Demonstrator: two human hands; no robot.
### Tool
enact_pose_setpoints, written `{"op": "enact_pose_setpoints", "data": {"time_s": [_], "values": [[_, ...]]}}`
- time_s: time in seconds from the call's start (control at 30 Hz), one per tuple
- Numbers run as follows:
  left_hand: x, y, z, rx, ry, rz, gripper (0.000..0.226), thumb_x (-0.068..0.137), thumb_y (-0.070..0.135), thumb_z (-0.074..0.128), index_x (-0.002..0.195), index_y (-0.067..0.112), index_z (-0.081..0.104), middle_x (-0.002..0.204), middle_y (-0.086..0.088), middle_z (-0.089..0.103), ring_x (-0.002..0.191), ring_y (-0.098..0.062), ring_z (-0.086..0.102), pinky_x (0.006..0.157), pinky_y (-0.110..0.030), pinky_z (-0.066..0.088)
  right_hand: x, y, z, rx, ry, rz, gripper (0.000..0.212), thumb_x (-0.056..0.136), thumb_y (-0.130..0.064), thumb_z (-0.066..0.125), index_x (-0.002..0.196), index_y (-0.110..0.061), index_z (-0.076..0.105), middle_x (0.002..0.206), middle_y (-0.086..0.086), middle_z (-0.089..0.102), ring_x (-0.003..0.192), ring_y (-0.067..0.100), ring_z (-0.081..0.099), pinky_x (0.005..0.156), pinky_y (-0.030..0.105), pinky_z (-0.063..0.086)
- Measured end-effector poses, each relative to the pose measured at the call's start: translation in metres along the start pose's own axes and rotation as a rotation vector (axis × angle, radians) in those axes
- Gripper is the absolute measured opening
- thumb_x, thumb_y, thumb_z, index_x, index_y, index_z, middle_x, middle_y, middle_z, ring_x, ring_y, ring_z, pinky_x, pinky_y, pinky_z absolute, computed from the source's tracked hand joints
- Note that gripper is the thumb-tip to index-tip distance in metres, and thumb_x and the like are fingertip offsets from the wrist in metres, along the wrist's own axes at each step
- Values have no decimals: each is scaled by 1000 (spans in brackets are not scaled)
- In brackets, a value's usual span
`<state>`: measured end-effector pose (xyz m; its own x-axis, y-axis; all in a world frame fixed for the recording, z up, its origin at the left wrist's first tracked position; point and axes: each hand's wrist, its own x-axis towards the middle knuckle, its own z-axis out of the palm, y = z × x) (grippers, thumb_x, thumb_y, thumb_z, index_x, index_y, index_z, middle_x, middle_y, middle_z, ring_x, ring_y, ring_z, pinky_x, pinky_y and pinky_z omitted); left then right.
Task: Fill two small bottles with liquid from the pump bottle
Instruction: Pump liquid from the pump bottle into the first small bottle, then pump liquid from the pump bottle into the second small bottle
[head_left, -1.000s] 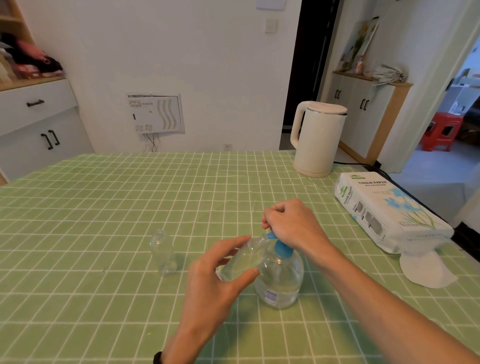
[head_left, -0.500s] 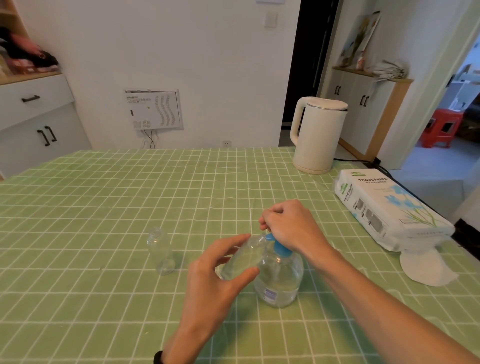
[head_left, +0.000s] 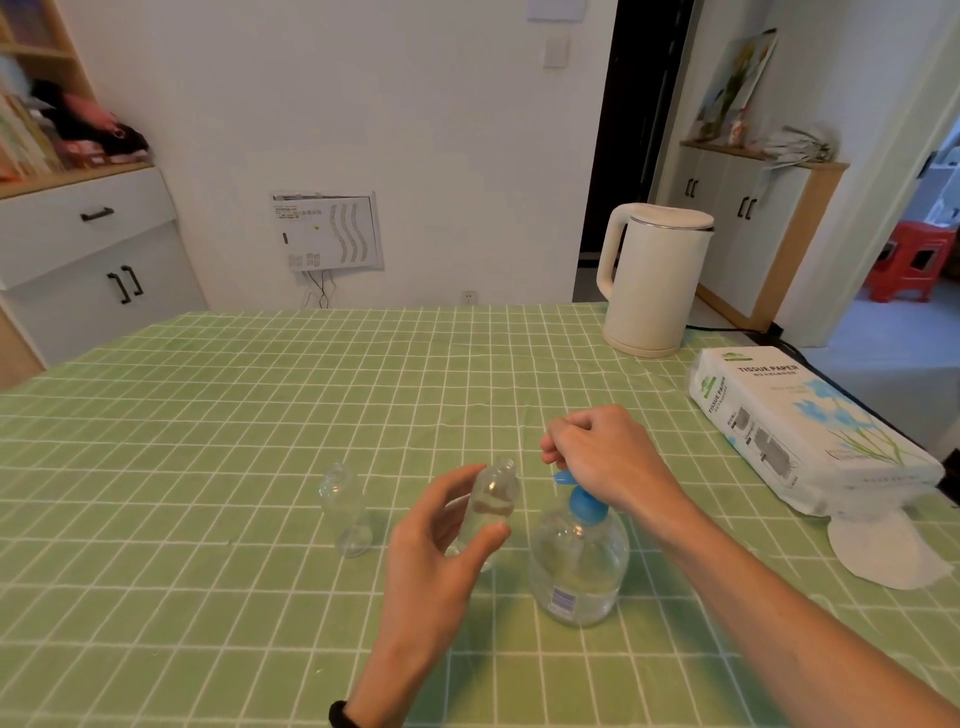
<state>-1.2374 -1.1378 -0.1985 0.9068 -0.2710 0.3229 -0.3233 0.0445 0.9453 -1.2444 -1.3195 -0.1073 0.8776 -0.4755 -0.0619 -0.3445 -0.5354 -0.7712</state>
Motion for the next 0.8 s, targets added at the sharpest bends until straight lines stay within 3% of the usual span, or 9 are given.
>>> {"op": "enact_pose_setpoints", "data": {"time_s": [0.2, 0.43, 0.63, 0.8], "values": [[17, -17, -6, -15, 105, -4, 47, 92, -12, 68, 125, 21, 62, 121, 12, 73, 116, -12, 70, 104, -32, 55, 3, 3, 0, 87, -17, 32, 33, 100, -21, 59, 94, 0, 83, 85, -2, 84, 97, 26, 80, 101, 52, 61], [27, -35, -12, 38, 154, -67, 50, 96, -13, 59, 127, 27, 56, 127, 10, 68, 123, -12, 65, 112, -48, 50, 3, 6, 1, 197, -16, 50, 30, 101, -20, 60, 84, -17, 84, 84, -7, 84, 92, 14, 79, 102, 45, 61], [32, -34, -14, 92, 132, -91, 55, 100, -8, 57, 131, 36, 52, 133, 15, 65, 129, -4, 60, 118, -42, 45, 3, 8, 3, 252, 3, 50, 30, 101, -21, 60, 84, -18, 85, 84, -8, 84, 85, 11, 81, 100, 42, 62], [27, -33, -18, 118, 110, -108, 52, 101, -5, 56, 139, 30, 48, 144, 6, 60, 138, -10, 54, 121, -46, 40, 4, 10, 4, 272, 6, 27, 31, 101, -18, 60, 82, -17, 85, 83, -7, 84, 90, 13, 80, 93, 37, 62]]}}
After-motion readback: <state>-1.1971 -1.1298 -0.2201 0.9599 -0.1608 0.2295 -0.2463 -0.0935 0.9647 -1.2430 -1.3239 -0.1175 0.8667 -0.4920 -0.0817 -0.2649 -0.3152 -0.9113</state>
